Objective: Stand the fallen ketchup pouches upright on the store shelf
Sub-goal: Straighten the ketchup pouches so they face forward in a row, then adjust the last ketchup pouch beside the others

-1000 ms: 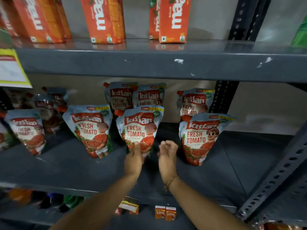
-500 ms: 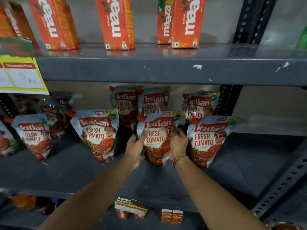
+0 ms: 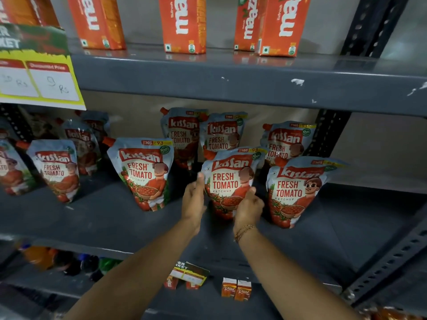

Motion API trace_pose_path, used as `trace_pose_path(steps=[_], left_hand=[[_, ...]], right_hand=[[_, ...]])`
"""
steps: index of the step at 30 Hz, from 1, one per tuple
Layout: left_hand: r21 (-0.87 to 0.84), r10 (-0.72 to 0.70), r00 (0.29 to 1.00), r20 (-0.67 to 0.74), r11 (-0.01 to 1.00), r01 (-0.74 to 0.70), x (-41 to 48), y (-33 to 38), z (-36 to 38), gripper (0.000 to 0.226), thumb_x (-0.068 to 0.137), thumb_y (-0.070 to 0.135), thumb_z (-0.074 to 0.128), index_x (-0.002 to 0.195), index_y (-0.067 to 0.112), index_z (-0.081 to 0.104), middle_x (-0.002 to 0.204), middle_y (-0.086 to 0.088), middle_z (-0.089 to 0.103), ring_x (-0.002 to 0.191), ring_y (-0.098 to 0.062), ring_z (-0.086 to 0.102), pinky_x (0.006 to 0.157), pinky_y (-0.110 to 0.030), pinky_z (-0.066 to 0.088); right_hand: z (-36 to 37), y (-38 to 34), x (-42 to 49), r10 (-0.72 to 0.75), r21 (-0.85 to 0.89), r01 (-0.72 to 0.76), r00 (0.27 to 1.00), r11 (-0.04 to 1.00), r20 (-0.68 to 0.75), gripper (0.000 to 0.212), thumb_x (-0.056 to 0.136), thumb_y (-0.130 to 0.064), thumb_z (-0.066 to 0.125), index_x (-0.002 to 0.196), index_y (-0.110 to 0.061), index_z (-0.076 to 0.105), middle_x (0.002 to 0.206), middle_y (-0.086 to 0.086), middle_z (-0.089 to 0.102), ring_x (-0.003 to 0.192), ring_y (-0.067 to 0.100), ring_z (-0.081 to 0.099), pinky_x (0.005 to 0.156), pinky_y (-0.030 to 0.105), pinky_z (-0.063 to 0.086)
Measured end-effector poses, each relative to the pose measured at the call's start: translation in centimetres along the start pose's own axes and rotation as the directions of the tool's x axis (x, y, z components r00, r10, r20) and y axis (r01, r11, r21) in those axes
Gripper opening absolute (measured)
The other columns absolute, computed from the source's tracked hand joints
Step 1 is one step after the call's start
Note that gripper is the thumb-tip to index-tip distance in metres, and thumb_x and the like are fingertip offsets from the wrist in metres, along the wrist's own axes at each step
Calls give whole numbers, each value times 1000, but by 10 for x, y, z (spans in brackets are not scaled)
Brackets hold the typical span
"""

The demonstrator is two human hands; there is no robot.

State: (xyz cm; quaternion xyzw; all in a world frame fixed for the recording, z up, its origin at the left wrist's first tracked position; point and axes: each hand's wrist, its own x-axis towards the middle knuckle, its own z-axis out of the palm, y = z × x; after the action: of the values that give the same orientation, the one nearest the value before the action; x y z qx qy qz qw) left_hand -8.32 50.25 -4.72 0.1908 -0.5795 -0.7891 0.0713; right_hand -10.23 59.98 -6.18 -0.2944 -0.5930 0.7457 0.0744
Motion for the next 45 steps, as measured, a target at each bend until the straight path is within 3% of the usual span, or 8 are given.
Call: trace_pose_path(steps=[3,7,13,17,26,36,40,45], left_hand=[[-31,33,914,-404,998,-50,4,-3,-24,48,93,48,43,106,4,59,109,-17,63,105,-32,60,90,-39,47],[-1,105,678,-727,988,-153,18,18,-72,45,94,32,50,116,-6,56,122,-26,58,115,-36,56,100,-40,44],[53,198,913,-357,980,-191,63,44,-137,73,81,60,56,138,15,46,139,-11,55,127,-29,54,98,-42,49],[24,84,979,-186,996,-81,82,60,-156,51,84,51,59,112,9,61,113,-5,70,102,-23,66,92,-52,53],[89,-37,999,15,995,36,77,61,-139,37,81,48,64,100,17,62,96,6,71,90,-9,64,82,-41,55],[89,-56,998,-13,994,57,63,57,-131,40,77,54,65,92,18,60,98,3,72,96,-14,67,91,-48,54],[44,-47,999,-9,998,47,53,57,-137,39,90,57,41,98,26,63,108,3,69,93,-6,60,93,-40,46],[-59,7,898,-440,998,-37,60,55,-166,62,97,50,24,120,4,59,121,-15,65,114,-28,58,98,-34,39]], right_hand=[[11,22,-29,-98,-107,80,980,991,-172,47,94,-37,41,106,3,60,111,23,62,105,37,58,93,45,49],[56,40,-68,-89,41,83,974,996,210,24,96,-27,43,75,-24,52,79,3,57,75,19,52,73,35,41],[140,22,-78,-105,20,116,795,993,598,25,94,-26,50,119,-26,55,114,2,62,101,19,62,84,34,56],[165,26,-72,-134,48,126,890,991,436,18,95,-27,49,88,-33,65,109,9,69,97,25,67,92,48,54],[147,19,-63,-251,196,206,937,959,243,17,98,-21,40,99,-22,57,90,-1,65,79,10,64,65,25,50],[130,16,-60,-206,85,190,938,978,277,21,96,-30,43,85,-23,59,90,0,68,80,12,64,68,28,53],[133,38,-68,-129,-245,152,986,957,107,76,74,-75,41,111,-12,61,119,14,60,114,35,54,97,49,48],[149,63,-109,-15,-135,31,993,990,113,30,93,-38,48,101,-11,58,108,13,63,96,27,57,86,37,44]])
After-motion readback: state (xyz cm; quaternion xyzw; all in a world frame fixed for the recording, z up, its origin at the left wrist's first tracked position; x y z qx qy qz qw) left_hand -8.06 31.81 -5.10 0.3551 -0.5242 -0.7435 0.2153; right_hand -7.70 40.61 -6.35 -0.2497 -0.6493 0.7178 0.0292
